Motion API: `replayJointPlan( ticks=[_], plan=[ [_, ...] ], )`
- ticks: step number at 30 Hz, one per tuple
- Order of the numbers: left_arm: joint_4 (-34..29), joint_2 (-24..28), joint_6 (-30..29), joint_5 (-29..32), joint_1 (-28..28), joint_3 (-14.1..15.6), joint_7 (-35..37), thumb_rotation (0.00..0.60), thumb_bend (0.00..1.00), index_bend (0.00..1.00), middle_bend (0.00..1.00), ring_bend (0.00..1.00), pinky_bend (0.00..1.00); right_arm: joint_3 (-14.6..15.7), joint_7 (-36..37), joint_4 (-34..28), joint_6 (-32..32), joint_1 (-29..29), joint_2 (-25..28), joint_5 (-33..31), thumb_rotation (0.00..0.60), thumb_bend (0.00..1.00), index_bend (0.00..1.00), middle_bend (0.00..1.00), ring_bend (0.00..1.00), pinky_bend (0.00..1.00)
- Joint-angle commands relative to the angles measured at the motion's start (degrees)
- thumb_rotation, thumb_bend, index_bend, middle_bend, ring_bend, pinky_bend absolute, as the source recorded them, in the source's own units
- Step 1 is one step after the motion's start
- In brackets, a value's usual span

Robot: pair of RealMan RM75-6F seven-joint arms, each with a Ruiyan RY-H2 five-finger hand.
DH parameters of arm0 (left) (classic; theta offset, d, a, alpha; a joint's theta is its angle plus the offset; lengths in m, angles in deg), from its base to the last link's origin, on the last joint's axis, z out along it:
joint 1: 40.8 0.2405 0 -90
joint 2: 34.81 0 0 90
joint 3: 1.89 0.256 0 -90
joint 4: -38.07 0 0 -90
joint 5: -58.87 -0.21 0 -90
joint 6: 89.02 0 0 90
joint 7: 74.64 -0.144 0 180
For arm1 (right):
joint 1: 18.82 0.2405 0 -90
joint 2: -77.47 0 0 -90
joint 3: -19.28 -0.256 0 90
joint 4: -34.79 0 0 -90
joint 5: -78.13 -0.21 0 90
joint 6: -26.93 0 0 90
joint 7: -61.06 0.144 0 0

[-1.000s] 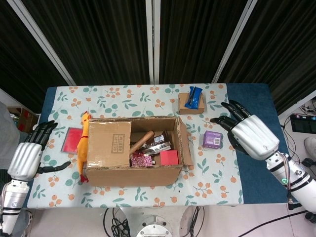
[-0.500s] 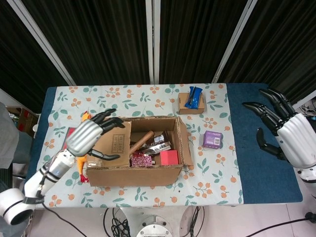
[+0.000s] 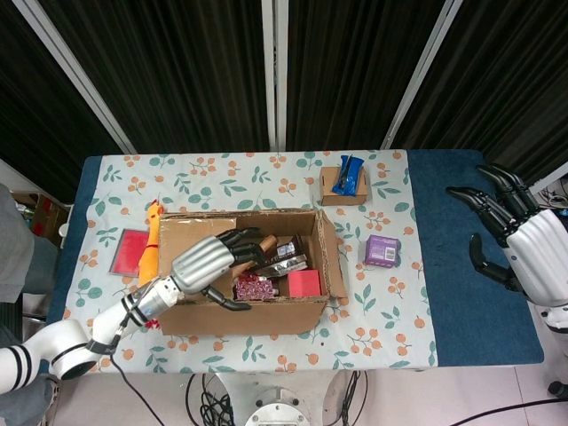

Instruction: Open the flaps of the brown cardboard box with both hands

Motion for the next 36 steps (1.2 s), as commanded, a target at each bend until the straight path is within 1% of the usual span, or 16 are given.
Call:
replayJointPlan(
  ticks=[1, 8, 13, 17, 20, 24, 30, 36],
  plan=[
    [1.3, -0.5, 0.4, -0.9, -0.7, 1.4, -1.2, 0.102, 0.0, 0.35, 0.28, 0.04, 0.16, -0.2, -0.1, 0.2, -0.7, 0.0, -0.4, 0.0, 0.6, 0.66, 0.12, 0.2, 0.0, 0.0],
    [1.9, 0.5, 4.4, 0.5, -2.4, 3.9, -2.3, 0.098, 0.0, 0.38, 0.3, 0.04, 0.16, -0.8, -0.2, 0.2, -1.4, -0.4, -0.7, 0.1, 0.6, 0.66, 0.12, 0.2, 0.0, 0.0],
    [1.4, 1.5, 5.8, 1.9, -3.2, 4.5, -3.2, 0.084, 0.0, 0.4, 0.31, 0.04, 0.16, -1.1, -0.2, 0.2, -2.0, -0.7, -0.7, -0.2, 0.6, 0.66, 0.11, 0.19, 0.0, 0.0],
    [2.3, 1.7, 5.1, 1.4, -3.2, 5.0, -6.2, 0.08, 0.0, 0.44, 0.34, 0.04, 0.16, -1.4, -0.3, 0.3, -2.0, -0.9, -1.1, 0.0, 0.6, 0.66, 0.11, 0.19, 0.0, 0.0],
    [3.2, 2.1, 3.0, -0.8, -3.0, 5.4, -10.4, 0.066, 0.0, 0.49, 0.38, 0.04, 0.16, -1.6, -0.5, 0.4, -2.1, -1.0, -1.4, 0.0, 0.6, 0.66, 0.11, 0.19, 0.0, 0.0],
    [3.3, 3.0, 1.3, -1.8, -2.7, 5.7, -13.5, 0.063, 0.0, 0.55, 0.4, 0.04, 0.16, -1.9, -0.8, 0.5, -2.4, -1.0, -1.9, -0.1, 0.6, 0.66, 0.11, 0.19, 0.0, 0.0],
    [2.0, 5.5, 0.1, -1.0, -2.1, 5.7, -15.2, 0.06, 0.0, 0.59, 0.42, 0.04, 0.16, -2.2, -1.3, 0.6, -2.4, -1.2, -2.3, 0.1, 0.6, 0.66, 0.11, 0.19, 0.0, 0.0],
    [-1.2, 10.0, -2.4, -0.6, -1.6, 4.5, -17.0, 0.06, 0.0, 0.59, 0.44, 0.04, 0.16, -2.8, -1.7, 0.2, -2.5, -1.3, -2.2, 0.0, 0.6, 0.66, 0.1, 0.19, 0.0, 0.0]
  ],
)
